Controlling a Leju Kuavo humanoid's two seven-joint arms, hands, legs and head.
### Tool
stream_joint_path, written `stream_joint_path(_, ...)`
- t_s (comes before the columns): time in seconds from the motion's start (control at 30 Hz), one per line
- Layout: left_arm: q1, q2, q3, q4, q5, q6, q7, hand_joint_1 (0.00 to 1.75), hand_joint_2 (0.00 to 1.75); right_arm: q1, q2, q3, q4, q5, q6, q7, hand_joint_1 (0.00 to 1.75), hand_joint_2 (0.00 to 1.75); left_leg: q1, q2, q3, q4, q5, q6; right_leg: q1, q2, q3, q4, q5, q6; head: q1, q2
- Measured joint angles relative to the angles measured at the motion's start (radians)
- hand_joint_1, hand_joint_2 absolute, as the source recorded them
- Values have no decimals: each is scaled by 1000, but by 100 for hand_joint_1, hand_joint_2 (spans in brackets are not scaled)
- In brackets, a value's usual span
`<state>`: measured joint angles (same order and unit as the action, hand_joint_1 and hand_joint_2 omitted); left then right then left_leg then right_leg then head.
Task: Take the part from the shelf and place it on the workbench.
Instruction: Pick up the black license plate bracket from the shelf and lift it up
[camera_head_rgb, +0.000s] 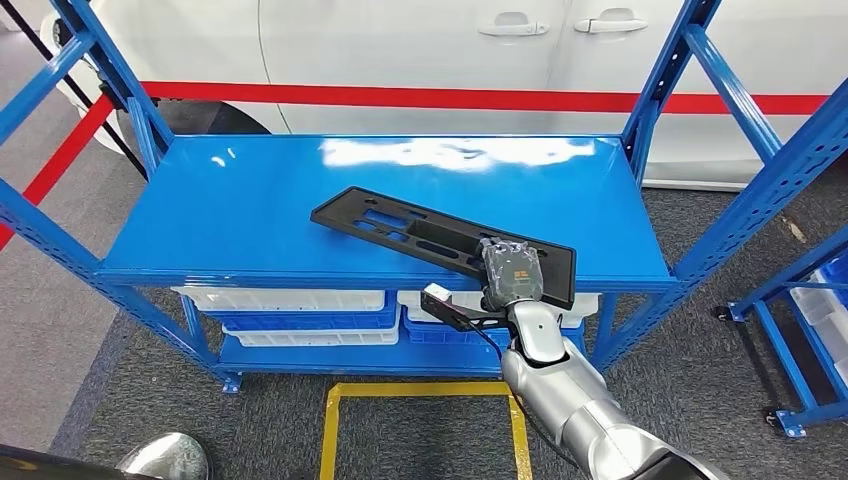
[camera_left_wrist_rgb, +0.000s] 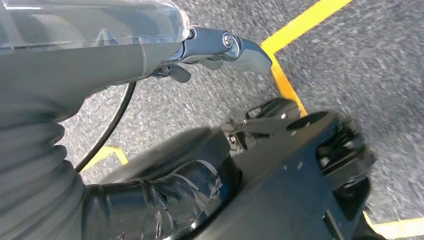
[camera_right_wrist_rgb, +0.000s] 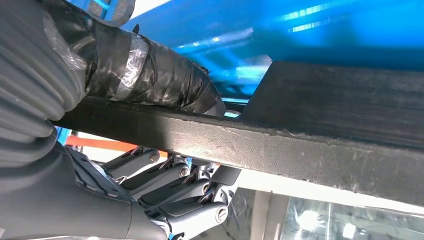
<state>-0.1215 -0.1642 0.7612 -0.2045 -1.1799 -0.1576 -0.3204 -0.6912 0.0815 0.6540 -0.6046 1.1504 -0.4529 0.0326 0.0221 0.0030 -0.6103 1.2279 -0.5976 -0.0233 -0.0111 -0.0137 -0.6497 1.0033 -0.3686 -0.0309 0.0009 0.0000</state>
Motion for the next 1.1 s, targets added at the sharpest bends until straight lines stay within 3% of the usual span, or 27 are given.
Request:
stream_joint_path(0.07, -2, 1, 0, 0, 0, -1, -1, 0, 175, -3, 0, -1, -1, 1, 0, 1, 175, 175, -2, 0, 94, -148, 48, 5, 1, 2, -13, 2, 15, 8, 0, 0)
stream_joint_path(0.1, -4, 1, 0, 0, 0, -2, -2, 0, 175, -5, -1, -2, -2, 1, 1, 1, 175, 175, -4, -1, 126, -205, 64, 11, 2, 3, -16, 3, 22, 14, 1, 0)
stream_joint_path(0.13, -5, 1, 0, 0, 0, -2, -3, 0, 175, -5, -2, -4, -2, 1, 2, 2, 175, 175, -7, -1, 141, -236, 73, 17, 3, 3, -18, 2, 30, 21, 1, 0)
stream_joint_path(0.23, -4, 1, 0, 0, -2, -5, -6, 0, 175, 1, -4, -7, -2, 0, 8, 3, 175, 175, -11, 0, 130, -247, 98, 39, 1, 4, -21, -8, 51, 42, 2, 0)
stream_joint_path(0.27, -5, 1, 0, 0, -2, -5, -6, 0, 175, 3, -5, -8, -2, 0, 9, 3, 175, 175, -9, 2, 122, -249, 111, 48, 0, 6, -29, 1, 36, 47, 2, 0)
stream_joint_path(0.3, -5, 1, 0, 0, -3, -6, -6, 0, 175, 4, -7, -9, -2, 0, 10, 3, 175, 175, -7, 5, 112, -253, 125, 55, -1, 8, -42, 30, 1, 51, 3, 0)
stream_joint_path(0.4, -6, 1, -1, 0, -3, -6, -6, 0, 175, 6, -9, -12, -2, 0, 10, 3, 175, 175, -9, 8, 71, -252, 158, 65, -3, 11, -96, 224, -148, 59, 4, 0)
stream_joint_path(0.43, -5, 1, -1, 0, -3, -7, -6, 0, 175, 8, -9, -13, -2, 0, 10, 3, 175, 175, -11, 8, 56, -250, 167, 65, -2, 11, -101, 276, -169, 60, 4, 0)
stream_joint_path(0.47, -4, 1, -1, 0, -3, -7, -6, 0, 175, 8, -10, -13, -2, 0, 10, 3, 175, 175, -12, 8, 43, -247, 173, 65, -2, 11, -89, 294, -168, 58, 4, 0)
stream_joint_path(0.5, -4, 1, -1, 0, -3, -7, -6, 0, 175, 9, -10, -14, -3, 0, 10, 3, 175, 175, -13, 8, 31, -243, 178, 64, -1, 11, -57, 274, -152, 55, 4, 0)
stream_joint_path(0.53, -4, 1, -1, 0, -3, -7, -7, 0, 175, 8, -10, -15, -3, 0, 10, 3, 175, 175, -14, 8, 22, -240, 182, 62, 0, 11, -8, 220, -130, 50, 4, 0)
stream_joint_path(0.6, -5, -1, -2, 0, -4, -4, -11, 0, 175, 5, -10, -16, -5, 1, 10, 3, 175, 175, -16, 7, 10, -233, 190, 56, 6, 10, 96, 82, -120, 35, 4, 0)
stream_joint_path(0.67, -6, -2, -3, 0, -5, 0, -16, 0, 175, 4, -10, -17, -7, 1, 10, 3, 175, 175, -16, 6, 6, -230, 200, 44, 13, 8, 138, 7, -132, 24, 4, 0)
stream_joint_path(0.77, -6, -1, -6, 0, -6, 2, -24, 0, 175, 10, -9, -17, -7, 0, 10, 1, 175, 175, -16, 6, -2, -227, 200, 25, 9, 6, 131, -10, -114, 7, 5, 0)
stream_joint_path(0.83, -5, -1, -7, 0, -6, 2, -26, 0, 175, 13, -8, -17, -7, -1, 10, 0, 175, 175, -16, 3, -34, -160, 147, 17, 4, 4, 121, -18, -95, -5, 4, 0)
stream_joint_path(0.9, -4, 0, -7, 0, -6, 1, -27, 0, 175, 17, -7, -17, -7, -1, 10, -1, 175, 175, -12, 1, -86, -26, 68, 9, 4, 4, 104, -17, -83, -10, 3, 0)
stream_joint_path(0.93, -4, 0, -7, 0, -6, 1, -27, 0, 175, 20, -7, -17, -7, -1, 10, -1, 175, 175, -10, 2, -104, 29, 45, 5, 5, 3, 96, -15, -79, -9, 3, 0)
stream_joint_path(0.97, -4, 0, -7, 0, -6, 1, -27, 0, 175, 23, -7, -17, -7, -2, 11, -1, 175, 175, -7, 2, -104, 50, 43, 2, 5, 3, 90, -13, -76, -8, 3, 0)
stream_joint_path(1.0, -4, 0, -7, 0, -6, 1, -27, 0, 175, 27, -7, -17, -7, -2, 12, -1, 175, 175, -5, 2, -82, 29, 60, -1, 4, 3, 86, -10, -74, -6, 3, 0)
stream_joint_path(1.1, -5, 0, -7, 0, -5, 1, -26, 0, 175, 39, -7, -18, -6, -7, 15, -1, 175, 175, -2, 2, 44, -171, 129, 3, 3, 3, 78, 0, -70, 3, 3, 0)
